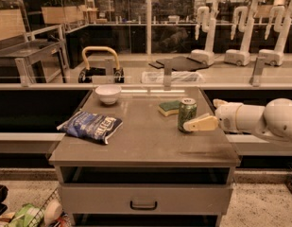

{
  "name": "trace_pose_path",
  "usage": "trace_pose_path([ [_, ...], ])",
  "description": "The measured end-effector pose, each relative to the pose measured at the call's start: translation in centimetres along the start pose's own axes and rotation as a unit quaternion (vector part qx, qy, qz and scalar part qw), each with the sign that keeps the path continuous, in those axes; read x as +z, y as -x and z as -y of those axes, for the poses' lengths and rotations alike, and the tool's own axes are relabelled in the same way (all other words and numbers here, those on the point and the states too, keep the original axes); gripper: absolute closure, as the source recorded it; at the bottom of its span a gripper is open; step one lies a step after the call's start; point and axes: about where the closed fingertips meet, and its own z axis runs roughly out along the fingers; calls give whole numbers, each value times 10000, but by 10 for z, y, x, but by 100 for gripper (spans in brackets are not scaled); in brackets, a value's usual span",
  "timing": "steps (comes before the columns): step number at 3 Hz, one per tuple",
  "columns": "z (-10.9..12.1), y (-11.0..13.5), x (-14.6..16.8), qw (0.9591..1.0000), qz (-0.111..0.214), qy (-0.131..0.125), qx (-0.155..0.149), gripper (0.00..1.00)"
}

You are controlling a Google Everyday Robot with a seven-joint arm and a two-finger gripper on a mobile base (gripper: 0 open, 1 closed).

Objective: Place green can into bottom drawer

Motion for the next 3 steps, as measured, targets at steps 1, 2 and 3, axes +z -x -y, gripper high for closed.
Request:
trace_pose_path([
  [1,8,4,24,9996,276,37,105,0],
  [2,16,11,43,9987,488,96,101,0],
  [3,19,9,63,9983,545,131,159,23],
])
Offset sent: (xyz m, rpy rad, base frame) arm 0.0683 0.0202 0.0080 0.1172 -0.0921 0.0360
